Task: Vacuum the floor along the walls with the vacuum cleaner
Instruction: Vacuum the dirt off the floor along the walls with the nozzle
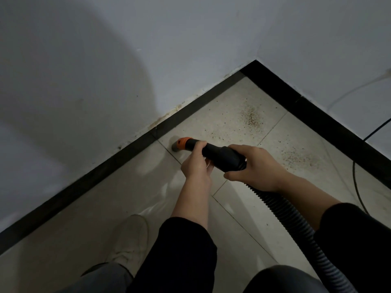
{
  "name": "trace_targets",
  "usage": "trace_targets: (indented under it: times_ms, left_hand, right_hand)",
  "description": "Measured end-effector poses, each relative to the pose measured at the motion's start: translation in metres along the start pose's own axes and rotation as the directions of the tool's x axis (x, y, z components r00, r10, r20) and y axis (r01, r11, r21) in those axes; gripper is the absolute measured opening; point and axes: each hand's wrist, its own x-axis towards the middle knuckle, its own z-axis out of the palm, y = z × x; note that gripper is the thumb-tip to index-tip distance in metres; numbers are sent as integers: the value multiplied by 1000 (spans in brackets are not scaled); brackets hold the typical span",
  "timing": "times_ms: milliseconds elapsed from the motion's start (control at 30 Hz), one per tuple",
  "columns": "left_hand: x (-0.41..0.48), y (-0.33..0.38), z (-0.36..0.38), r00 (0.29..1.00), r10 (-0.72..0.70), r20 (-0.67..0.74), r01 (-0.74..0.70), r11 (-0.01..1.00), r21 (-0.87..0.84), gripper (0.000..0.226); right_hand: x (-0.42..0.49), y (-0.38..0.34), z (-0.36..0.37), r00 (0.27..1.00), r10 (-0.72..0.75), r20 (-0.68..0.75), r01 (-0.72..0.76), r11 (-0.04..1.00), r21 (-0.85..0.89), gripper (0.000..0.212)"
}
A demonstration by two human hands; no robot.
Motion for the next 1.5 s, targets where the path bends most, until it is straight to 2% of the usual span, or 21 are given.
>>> trace_targets:
  times_ms: [267,533,667,900,1167,1500]
  left_hand:
    - [10,16,-5,1000,25,6,-25,1000,-13,29]
    - [14,25,-3,999,29,14,-29,1000,-12,23]
    - [14,27,-4,999,29,23,-29,999,-16,30]
    - [7,24,-8,999,49,-16,-50,998,-36,17]
    - [-4,20,-23,996,42,-77,-49,994,-96,19]
    - [-26,-8,-27,994,40,-100,-50,993,-104,16]
  right_hand:
    - [17,-7,6,1000,-22,-5,22,1000,10,34]
    - [25,-12,6,999,-30,-16,30,1000,2,33]
    - [26,-13,8,999,-31,-24,32,999,10,34]
    - [23,-13,9,999,-43,0,43,998,35,32]
    - [17,-22,14,995,-85,51,83,996,31,37]
    - [-10,-11,8,991,-93,93,92,996,21,32]
